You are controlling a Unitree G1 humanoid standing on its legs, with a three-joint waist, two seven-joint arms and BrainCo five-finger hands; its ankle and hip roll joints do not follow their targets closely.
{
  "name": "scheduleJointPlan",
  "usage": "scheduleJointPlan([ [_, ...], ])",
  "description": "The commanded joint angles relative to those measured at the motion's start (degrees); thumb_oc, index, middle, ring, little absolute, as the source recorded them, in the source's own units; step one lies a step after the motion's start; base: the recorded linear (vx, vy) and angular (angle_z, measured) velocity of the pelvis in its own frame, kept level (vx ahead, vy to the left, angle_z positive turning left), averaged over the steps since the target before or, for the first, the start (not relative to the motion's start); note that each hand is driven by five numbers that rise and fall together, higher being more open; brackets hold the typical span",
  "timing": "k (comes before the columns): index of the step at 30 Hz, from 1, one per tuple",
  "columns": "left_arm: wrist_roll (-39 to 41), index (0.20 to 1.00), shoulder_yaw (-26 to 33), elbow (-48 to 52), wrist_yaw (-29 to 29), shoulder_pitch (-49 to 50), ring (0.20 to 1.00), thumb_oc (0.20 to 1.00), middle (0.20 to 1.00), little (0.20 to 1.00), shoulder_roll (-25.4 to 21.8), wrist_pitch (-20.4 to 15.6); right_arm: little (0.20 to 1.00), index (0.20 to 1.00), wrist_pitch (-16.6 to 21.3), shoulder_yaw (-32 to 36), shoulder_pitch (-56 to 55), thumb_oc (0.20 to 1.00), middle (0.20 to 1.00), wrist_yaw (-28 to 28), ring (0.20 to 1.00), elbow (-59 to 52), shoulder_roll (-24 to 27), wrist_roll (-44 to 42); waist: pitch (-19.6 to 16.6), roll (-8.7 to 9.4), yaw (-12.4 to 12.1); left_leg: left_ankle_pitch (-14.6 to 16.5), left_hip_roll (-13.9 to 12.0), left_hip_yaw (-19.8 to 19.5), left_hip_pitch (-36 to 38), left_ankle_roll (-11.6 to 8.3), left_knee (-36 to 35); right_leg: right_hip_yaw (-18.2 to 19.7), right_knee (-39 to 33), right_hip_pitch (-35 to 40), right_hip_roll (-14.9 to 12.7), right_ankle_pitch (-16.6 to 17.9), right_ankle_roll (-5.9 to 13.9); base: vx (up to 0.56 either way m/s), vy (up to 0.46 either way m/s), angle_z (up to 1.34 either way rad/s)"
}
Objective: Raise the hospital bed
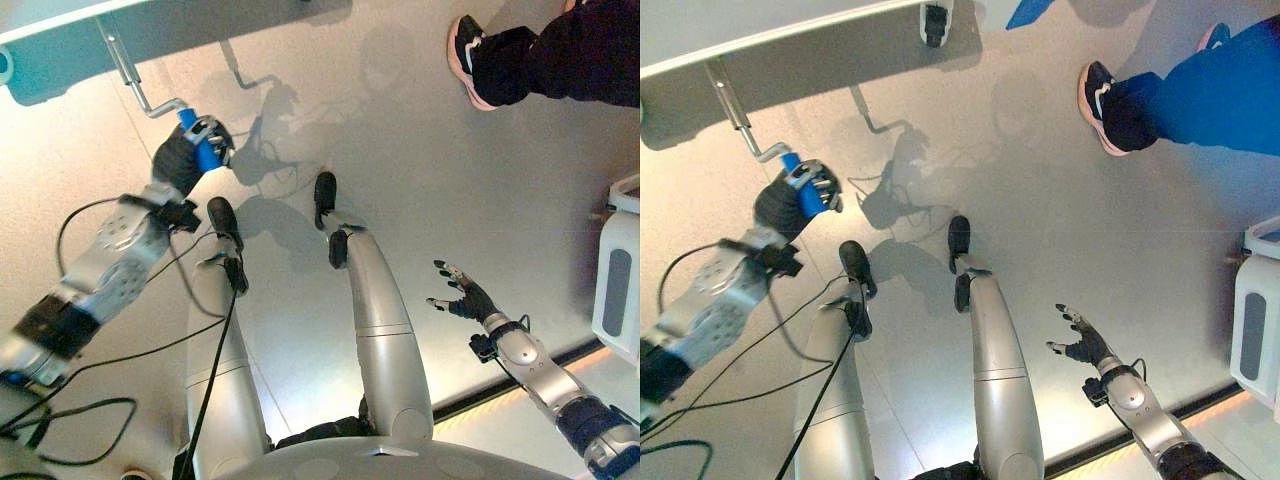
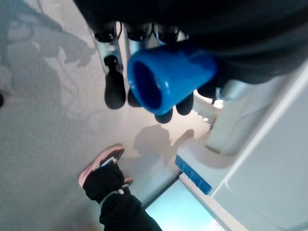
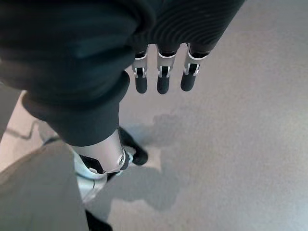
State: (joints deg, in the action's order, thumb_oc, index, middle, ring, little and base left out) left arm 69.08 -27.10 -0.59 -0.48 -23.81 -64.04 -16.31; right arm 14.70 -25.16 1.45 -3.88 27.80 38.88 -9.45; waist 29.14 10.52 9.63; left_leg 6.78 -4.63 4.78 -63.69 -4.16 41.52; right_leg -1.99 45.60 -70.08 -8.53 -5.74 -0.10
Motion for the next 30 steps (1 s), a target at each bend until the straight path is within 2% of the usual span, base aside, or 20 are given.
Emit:
scheduleJointPlan([
  [1, -3.74, 0.200, 3.92, 16.28, -7.64, 4.97, 0.200, 0.200, 0.200, 0.200, -0.17, -4.60, 1.000, 1.000, 1.05, 1.07, -4.16, 1.000, 1.000, 0.69, 1.000, 0.95, 2.31, 0.19, 0.65, -2.48, -0.92, -3.24, -1.13, -0.98, 0.76, -0.35, 1.86, -0.29, -6.29, 0.71, 0.71, 9.10, 6.44, 0.03, 0.141, 0.15],
  [2, -3.85, 0.200, 6.73, 17.82, -8.05, 9.11, 0.200, 0.200, 0.200, 0.200, -1.47, -4.54, 1.000, 1.000, 1.11, 1.57, -5.01, 1.000, 1.000, 1.26, 1.000, 1.84, 1.88, 0.43, 0.65, -3.09, -2.04, -2.97, -0.59, -1.13, 0.39, -0.07, 3.51, -0.33, -5.18, 0.79, -0.01, 9.19, 6.82, 0.04, 0.112, 0.14],
  [9, -4.20, 0.200, 11.18, 17.51, -7.70, 15.40, 0.200, 0.200, 0.200, 0.200, -1.57, -4.63, 1.000, 1.000, 1.04, 1.10, -5.36, 1.000, 1.000, 1.99, 1.000, 3.50, 0.96, 0.49, 0.65, -3.32, -3.43, -2.73, 0.10, -1.41, 0.25, 0.16, 5.06, -0.41, -5.63, 2.39, -1.40, 10.04, 7.58, 0.02, 0.107, 0.05],
  [15, -6.52, 0.200, 15.14, 11.74, -4.61, 19.00, 0.200, 0.200, 0.200, 0.200, 1.17, -5.40, 1.000, 1.000, 1.18, 0.22, -3.41, 1.000, 1.000, 1.95, 1.000, 4.20, 0.51, -0.68, 0.65, -2.76, -4.70, -2.27, 0.80, -1.40, 0.86, 0.31, 4.32, -0.99, -11.75, 5.24, -2.30, 11.70, 8.34, 0.00, 0.115, 0.02],
  [19, -7.32, 0.200, 17.67, 7.20, -2.34, 21.13, 0.200, 0.200, 0.200, 0.200, 3.62, -5.79, 1.000, 1.000, 1.03, 0.08, -2.39, 1.000, 1.000, 1.57, 1.000, 4.26, 0.18, -1.13, 0.65, -2.53, -5.26, -1.39, 1.03, -1.33, -0.24, 0.65, 6.21, -0.66, -12.74, 5.23, -2.42, 12.35, 8.86, -0.01, 0.133, -0.01],
  [25, -9.82, 0.200, 19.12, 0.76, 0.93, 21.13, 0.200, 0.200, 0.200, 0.200, 6.31, -5.34, 1.000, 1.000, 0.77, -0.04, -1.45, 1.000, 1.000, 1.03, 1.000, 4.64, -0.42, -1.86, 0.65, -2.41, -5.39, -0.85, 1.31, -1.54, -2.09, 0.65, 9.34, -0.06, -12.83, 4.69, -2.31, 12.85, 9.31, 0.01, 0.109, -0.06],
  [26, -11.94, 0.200, 19.29, -4.22, 3.29, 19.27, 0.200, 0.200, 0.200, 0.200, 8.08, -4.96, 1.000, 1.000, 0.48, -0.43, -0.73, 1.000, 1.000, 0.90, 1.000, 4.30, -1.03, -2.25, 0.65, -2.28, -5.29, -0.64, 1.45, -1.33, -3.46, 0.49, 11.50, 0.60, -11.98, 3.76, -2.06, 12.69, 9.30, 0.03, 0.118, -0.03],
  [29, -13.31, 0.200, 19.29, -8.61, 5.24, 16.91, 0.200, 0.200, 0.200, 0.200, 9.28, -4.58, 1.000, 1.000, 0.35, -0.46, -0.47, 1.000, 1.000, 0.79, 1.000, 3.72, -1.23, -2.91, 0.65, -1.92, -5.04, -0.69, 1.53, -1.46, -4.75, 0.45, 13.19, 1.13, -10.30, 2.52, -1.69, 12.45, 9.21, 0.03, 0.078, -0.06],
  [30, -15.99, 0.200, 18.36, -12.80, 6.62, 13.57, 0.200, 0.200, 0.200, 0.200, 9.40, -3.84, 1.000, 1.000, 0.23, -0.79, -0.44, 1.000, 1.000, 0.72, 1.000, 2.59, -1.44, -3.22, 0.65, -1.40, -4.42, -0.86, 1.54, -1.48, -5.81, 0.13, 14.45, 1.68, -8.75, 1.34, -1.35, 12.13, 9.17, 0.03, 0.050, -0.01],
])
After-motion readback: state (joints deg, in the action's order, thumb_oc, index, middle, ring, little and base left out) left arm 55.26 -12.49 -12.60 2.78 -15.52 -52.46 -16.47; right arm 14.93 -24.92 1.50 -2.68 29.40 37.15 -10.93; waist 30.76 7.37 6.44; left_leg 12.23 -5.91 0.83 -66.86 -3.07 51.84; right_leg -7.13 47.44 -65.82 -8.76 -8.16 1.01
